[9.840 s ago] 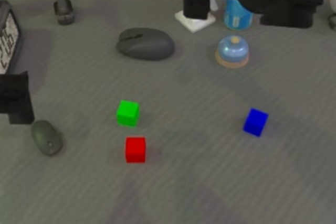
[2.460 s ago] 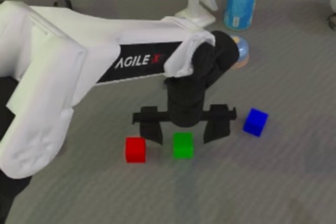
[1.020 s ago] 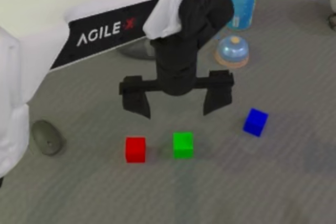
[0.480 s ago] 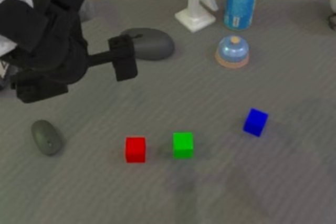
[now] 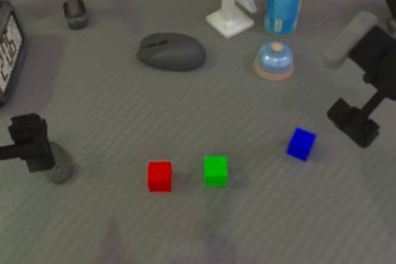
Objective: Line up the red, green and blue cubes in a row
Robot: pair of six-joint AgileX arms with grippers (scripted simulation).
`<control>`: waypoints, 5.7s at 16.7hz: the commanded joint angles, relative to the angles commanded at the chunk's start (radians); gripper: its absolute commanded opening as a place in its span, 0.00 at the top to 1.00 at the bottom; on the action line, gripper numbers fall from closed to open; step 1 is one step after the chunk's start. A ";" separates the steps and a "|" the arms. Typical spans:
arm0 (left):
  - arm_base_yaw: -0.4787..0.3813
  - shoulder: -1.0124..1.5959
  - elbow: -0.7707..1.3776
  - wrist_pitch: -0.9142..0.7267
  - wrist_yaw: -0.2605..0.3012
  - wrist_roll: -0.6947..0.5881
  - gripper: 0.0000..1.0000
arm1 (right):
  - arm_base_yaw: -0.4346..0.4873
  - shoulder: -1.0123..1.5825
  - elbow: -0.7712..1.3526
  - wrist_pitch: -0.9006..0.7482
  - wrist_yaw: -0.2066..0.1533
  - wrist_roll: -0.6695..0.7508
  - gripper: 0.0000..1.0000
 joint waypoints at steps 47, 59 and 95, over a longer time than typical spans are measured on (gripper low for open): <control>0.192 -0.658 -0.468 0.400 0.020 0.295 0.00 | 0.109 0.652 0.284 -0.003 0.004 -0.173 1.00; 0.192 -0.658 -0.468 0.400 0.020 0.295 0.00 | 0.116 0.559 0.401 -0.213 -0.005 -0.167 1.00; 0.192 -0.658 -0.468 0.400 0.020 0.295 0.00 | 0.311 0.532 0.213 -0.044 -0.008 -0.454 0.85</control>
